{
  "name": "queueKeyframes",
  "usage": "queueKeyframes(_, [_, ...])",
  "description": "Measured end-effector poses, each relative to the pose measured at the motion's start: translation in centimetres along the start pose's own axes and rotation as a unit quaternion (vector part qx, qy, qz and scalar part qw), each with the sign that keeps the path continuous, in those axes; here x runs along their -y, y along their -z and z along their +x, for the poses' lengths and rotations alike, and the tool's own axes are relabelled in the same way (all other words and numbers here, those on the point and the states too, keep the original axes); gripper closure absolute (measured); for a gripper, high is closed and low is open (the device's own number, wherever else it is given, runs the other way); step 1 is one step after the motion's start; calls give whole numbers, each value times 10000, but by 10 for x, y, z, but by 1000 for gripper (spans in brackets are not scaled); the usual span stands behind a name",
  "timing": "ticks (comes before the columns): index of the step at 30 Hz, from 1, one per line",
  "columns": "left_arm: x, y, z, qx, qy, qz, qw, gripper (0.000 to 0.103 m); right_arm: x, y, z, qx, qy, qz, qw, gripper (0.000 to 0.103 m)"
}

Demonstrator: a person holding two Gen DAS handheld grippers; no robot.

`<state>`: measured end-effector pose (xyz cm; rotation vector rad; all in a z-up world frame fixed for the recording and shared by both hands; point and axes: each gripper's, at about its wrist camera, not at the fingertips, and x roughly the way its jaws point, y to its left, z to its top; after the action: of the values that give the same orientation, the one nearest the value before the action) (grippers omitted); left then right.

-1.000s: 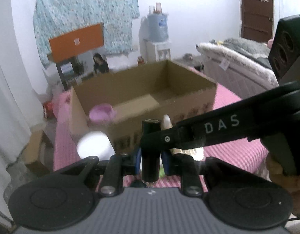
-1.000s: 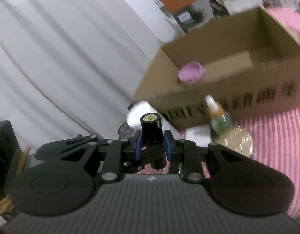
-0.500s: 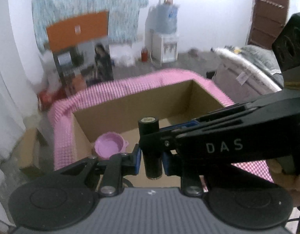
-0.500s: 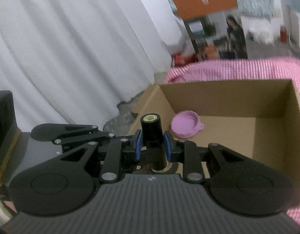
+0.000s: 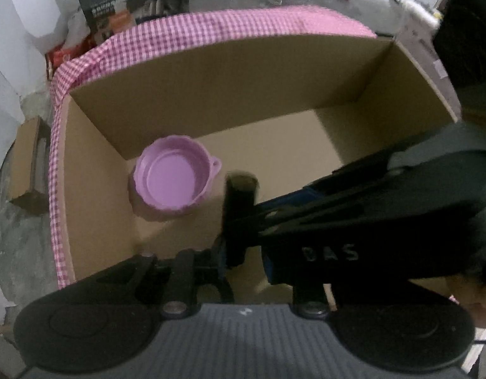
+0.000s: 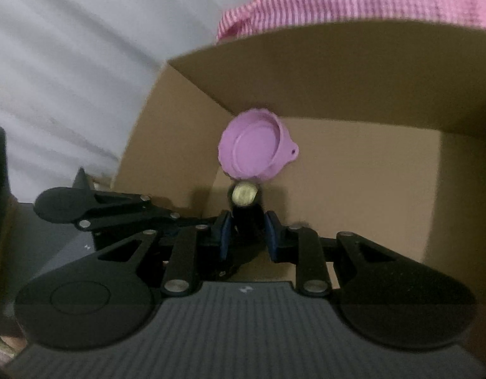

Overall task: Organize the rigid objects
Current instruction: 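Lower the cylinder beside the pink lid and open the right tool, then move the right tool out of the box back toward the table objects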

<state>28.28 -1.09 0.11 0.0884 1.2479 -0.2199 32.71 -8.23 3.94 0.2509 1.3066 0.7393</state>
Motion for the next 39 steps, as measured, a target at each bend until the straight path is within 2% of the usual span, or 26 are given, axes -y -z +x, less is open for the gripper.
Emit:
queueKeyframes(2, [-2, 1, 0, -33, -9, 10, 10000, 67, 1, -2, 8, -171, 17, 44, 9998, 80])
queueKeyframes(4, [-4, 2, -4, 36, 8, -6, 10000, 51, 2, -3, 16, -350, 4, 92, 9993, 80])
queueKeyframes(7, [-7, -1, -9, 134, 31, -48, 9999, 43, 2, -4, 25, -513, -20, 193, 9985, 79])
queueKeyframes(10, [-10, -1, -15, 188, 117, -163, 9996, 39, 2, -4, 25, -466, -35, 214, 9987, 77])
queueKeyframes(16, [-7, -1, -34, 409, 193, -190, 9988, 31, 10, 0, 16, -360, -267, 501, 9977, 75])
queueKeyframes(23, [-5, 13, -60, 719, 251, -150, 9970, 27, 15, 2, -3, -153, -313, 661, 9972, 70])
queueKeyframes(25, [-6, 18, -69, 794, 368, -182, 9960, 26, 14, 5, -11, -46, -323, 668, 9972, 69])
queueKeyframes(27, [-7, 22, -78, 867, 533, -229, 9945, 25, 15, 7, -18, 57, -352, 651, 9972, 63])
queueKeyframes(35, [-5, 53, -117, 1364, 637, -203, 9884, 23, 22, 20, -29, 173, -290, 799, 9962, 60])
queueKeyframes(39, [-4, 75, -132, 1609, 639, -182, 9847, 22, 17, 30, -44, 428, -353, 757, 9956, 60])
